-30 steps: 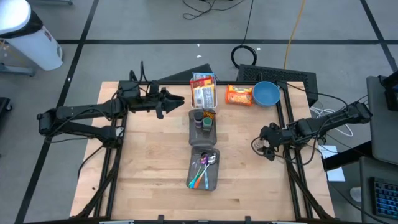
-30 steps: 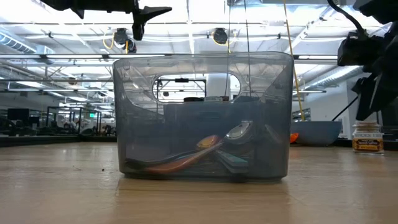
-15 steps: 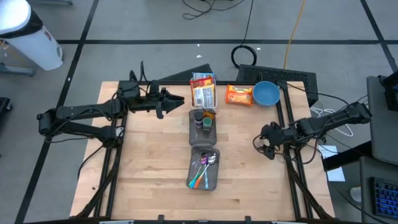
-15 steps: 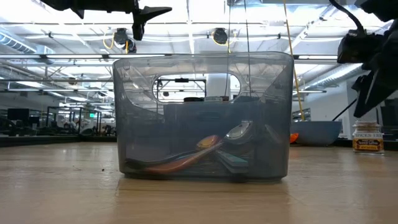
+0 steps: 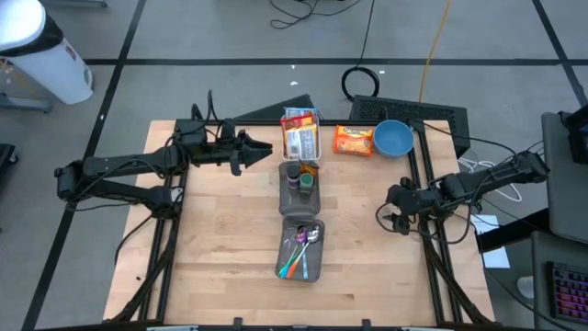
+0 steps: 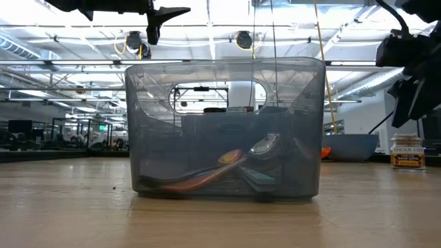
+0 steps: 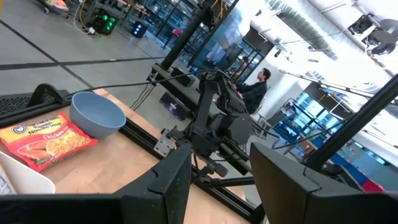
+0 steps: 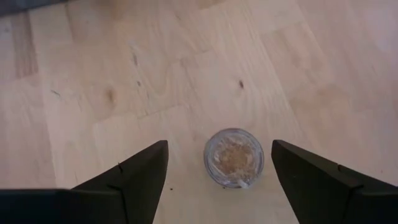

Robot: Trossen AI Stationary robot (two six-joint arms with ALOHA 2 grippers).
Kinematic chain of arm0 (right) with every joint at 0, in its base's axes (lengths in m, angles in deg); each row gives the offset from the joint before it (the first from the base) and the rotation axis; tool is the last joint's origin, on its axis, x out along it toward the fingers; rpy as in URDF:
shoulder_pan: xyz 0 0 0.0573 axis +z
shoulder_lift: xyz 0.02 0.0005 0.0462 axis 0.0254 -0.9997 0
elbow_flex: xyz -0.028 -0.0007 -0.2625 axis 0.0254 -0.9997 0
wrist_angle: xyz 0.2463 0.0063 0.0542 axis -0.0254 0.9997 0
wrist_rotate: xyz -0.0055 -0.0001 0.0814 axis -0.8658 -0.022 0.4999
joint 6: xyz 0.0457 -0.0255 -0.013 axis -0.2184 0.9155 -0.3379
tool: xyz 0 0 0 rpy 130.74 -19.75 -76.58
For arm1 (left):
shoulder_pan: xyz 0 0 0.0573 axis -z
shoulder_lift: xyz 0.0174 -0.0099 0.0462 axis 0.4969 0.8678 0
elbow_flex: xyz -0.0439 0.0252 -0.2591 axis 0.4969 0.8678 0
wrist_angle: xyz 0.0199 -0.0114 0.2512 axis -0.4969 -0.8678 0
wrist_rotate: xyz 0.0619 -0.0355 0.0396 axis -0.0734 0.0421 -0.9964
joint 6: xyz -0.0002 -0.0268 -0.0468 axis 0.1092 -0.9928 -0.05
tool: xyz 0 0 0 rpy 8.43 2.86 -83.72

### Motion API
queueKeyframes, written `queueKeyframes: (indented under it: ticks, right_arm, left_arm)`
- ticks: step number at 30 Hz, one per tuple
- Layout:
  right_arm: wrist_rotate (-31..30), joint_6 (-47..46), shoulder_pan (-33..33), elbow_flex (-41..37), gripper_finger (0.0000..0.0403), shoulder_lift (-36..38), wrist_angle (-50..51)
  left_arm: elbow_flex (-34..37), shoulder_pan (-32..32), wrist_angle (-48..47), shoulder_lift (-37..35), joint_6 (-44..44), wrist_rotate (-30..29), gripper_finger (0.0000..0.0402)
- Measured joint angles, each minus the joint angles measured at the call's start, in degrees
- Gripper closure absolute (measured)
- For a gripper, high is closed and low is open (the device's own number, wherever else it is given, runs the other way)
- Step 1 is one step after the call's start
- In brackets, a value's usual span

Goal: Pick & Place Food Item
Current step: Put the brown seasoning bottle into the top black bin

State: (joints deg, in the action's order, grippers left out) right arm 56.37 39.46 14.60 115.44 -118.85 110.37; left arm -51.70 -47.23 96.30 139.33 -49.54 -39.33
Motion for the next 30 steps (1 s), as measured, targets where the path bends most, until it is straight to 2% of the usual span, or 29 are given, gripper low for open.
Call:
queueKeyframes:
  ticks: [5, 13, 22, 30]
  right_arm:
    - [0.0, -0.1, 0.0, -1.5, 0.0128, -1.4, -2.4]
    - [-1.2, -6.1, 0.0, -5.3, 0.0131, -4.4, -4.6]
    - [-1.5, -9.6, 0.0, -9.6, 0.0133, -4.6, -9.7]
    - [-2.2, -11.0, 0.0, -10.4, 0.0148, -4.6, -10.1]
  left_arm:
    - [0.0, 0.0, 0.0, 0.0, 0.0, 0.0, 0.0231]
    - [0.0, 0.0, 0.0, 0.0, -0.6, 0.0, 0.0231]
    - [0.0, 0.0, 0.0, 0.0, -0.6, 0.0, 0.0231]
    - [0.0, 0.0, 0.0, 0.0, -0.6, 0.0, 0.0231]
